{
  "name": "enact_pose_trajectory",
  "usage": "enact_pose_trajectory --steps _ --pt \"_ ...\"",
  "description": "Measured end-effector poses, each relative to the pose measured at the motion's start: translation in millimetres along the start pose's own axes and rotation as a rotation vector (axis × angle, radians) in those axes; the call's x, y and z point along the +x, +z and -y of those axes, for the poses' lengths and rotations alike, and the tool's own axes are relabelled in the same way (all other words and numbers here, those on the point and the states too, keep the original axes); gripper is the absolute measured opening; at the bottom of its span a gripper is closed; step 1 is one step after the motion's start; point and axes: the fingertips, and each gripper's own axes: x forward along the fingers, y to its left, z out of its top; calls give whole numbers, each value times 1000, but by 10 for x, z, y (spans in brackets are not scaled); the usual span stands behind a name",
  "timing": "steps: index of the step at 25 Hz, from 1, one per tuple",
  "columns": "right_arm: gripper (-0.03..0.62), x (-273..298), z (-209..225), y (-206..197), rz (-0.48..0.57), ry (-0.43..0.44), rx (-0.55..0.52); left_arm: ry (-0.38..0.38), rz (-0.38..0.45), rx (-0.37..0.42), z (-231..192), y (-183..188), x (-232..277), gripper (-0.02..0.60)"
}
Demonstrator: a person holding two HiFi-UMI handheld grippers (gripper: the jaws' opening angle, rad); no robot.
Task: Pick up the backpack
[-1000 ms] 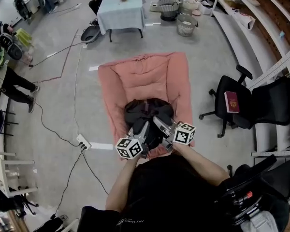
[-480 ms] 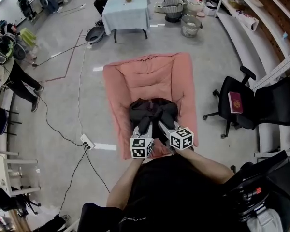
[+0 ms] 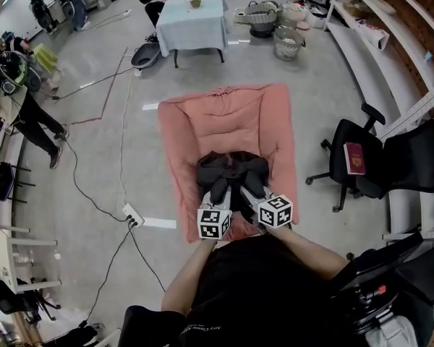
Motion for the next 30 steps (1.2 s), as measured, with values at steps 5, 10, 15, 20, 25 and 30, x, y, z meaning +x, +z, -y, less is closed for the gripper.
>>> enact_pose_trajectory --steps 5,10,15,20,25,30 --pt "26 -31 34 29 6 -5 -16 -7 0 -6 38 -34 7 17" --pt "26 -6 23 7 15 -1 -13 -3 -7 2 3 -68 -13 17" --pt "26 -45 23 2 14 6 -15 0 -11 3 39 -99 -26 17" --pt "26 44 -43 18 25 14 14 3 -27 32 -61 -87 -48 17" --pt "26 -37 -9 9 8 7 1 -4 -24 23 28 -92 -32 17" --pt "26 -24 -33 -5 4 8 -14 -3 -19 22 5 -87 -50 17"
